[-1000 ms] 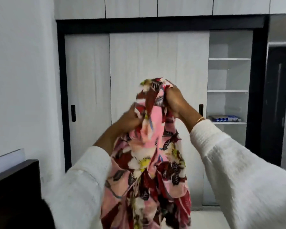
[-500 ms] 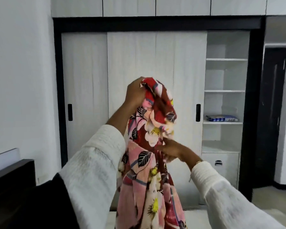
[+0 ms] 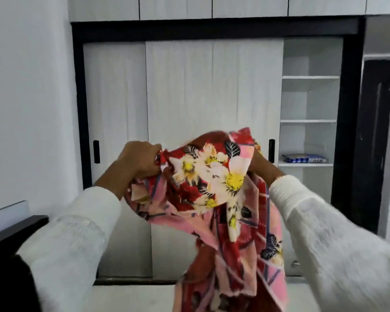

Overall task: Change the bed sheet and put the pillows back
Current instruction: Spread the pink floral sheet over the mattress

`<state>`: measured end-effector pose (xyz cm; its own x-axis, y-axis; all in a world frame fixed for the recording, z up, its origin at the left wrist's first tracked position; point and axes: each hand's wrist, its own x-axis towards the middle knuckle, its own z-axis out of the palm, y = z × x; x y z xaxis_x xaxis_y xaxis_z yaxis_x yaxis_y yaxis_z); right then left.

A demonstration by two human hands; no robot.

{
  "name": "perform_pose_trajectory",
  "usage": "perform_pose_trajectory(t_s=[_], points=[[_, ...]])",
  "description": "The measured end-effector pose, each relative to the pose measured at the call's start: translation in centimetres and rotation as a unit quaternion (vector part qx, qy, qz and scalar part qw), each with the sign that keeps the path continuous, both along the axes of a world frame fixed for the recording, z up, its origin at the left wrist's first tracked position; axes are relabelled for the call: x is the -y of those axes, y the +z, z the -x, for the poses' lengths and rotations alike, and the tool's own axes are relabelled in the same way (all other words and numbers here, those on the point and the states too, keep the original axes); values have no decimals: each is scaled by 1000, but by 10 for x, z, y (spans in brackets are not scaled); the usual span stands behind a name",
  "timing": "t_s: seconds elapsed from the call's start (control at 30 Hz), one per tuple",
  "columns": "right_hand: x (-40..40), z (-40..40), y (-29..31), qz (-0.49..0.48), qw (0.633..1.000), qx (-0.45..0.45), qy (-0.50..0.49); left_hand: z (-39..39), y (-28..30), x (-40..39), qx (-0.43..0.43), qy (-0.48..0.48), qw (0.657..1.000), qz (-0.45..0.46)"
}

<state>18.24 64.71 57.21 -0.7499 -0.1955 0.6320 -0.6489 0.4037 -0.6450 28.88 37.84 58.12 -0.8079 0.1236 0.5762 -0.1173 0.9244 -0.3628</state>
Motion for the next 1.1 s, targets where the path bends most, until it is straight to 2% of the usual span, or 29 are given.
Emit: perform_pose_trajectory(t_s=[0.03, 0.07, 0.13, 0.17, 0.2, 0.23, 0.27, 0.3, 0.33, 0.4, 0.47, 0.5, 0.53, 0.57, 0.63, 0.7, 0.77, 0.8, 0.87, 0.93, 0.97, 1.0, 1.07, 1.1], points=[[-5, -5, 9, -47, 997, -49, -35, 0, -4, 4, 21, 17, 999, 23], [-10, -7, 20, -53, 993, -63, -80, -1, -6, 6, 18, 28, 999, 31], [-25, -6, 44, 16, 984, -105, -140, 3, -1, 2, -38, 37, 999, 11], [-32, -7, 50, 63, 979, -145, -132, 6, 5, -4, -78, 39, 996, -6], [-32, -7, 48, 63, 979, -142, -134, 8, 11, -9, -114, 45, 992, -23], [-32, -4, 43, 24, 982, -134, -131, 9, 15, -14, -137, 53, 988, -40], [-28, 0, 33, -56, 988, -78, -124, 10, 16, -17, -139, 66, 987, -54], [-30, 7, 19, -158, 981, -18, -114, 11, 15, -19, -130, 78, 986, -63], [-35, 9, 13, -199, 970, 4, -138, 12, 11, -20, -121, 87, 986, -72], [-49, 9, 25, -109, 974, 10, -198, 14, 6, -21, -133, 67, 984, -98], [-63, 5, 52, 97, 976, -16, -193, 14, 14, -29, -176, 29, 975, -132], [-69, 4, 62, 173, 963, -68, -194, 15, 24, -35, -210, 10, 965, -154], [-70, 3, 68, 186, 951, -126, -214, 17, 34, -40, -241, -10, 953, -186], [-70, -3, 64, 134, 942, -178, -250, 18, 42, -42, -261, -31, 939, -222], [-63, -5, 31, -73, 938, -234, -247, 21, 43, -42, -255, -65, 925, -274], [-68, 5, -7, -293, 873, -306, -242, 23, 24, -38, -182, -42, 949, -255], [-79, -1, -1, -385, 812, -306, -315, 26, 10, -29, -141, -2, 972, -187], [-85, 2, 17, -395, 769, -331, -378, 26, 14, -26, -166, 0, 971, -170], [-89, 3, 60, -320, 809, -287, -401, 27, 39, -24, -259, 0, 950, -177], [-81, -5, 81, -265, 844, -296, -361, 29, 62, -21, -328, -6, 917, -225], [-79, -8, 82, -282, 849, -280, -349, 29, 65, -21, -326, -9, 916, -236], [-76, -12, 73, -332, 853, -242, -321, 29, 61, -22, -291, -6, 934, -210], [-78, -6, 26, -467, 812, -191, -293, 28, 34, -24, -180, 12, 976, -124], [-86, 2, 0, -466, 825, -160, -276, 27, 23, -20, -149, 30, 984, -98]])
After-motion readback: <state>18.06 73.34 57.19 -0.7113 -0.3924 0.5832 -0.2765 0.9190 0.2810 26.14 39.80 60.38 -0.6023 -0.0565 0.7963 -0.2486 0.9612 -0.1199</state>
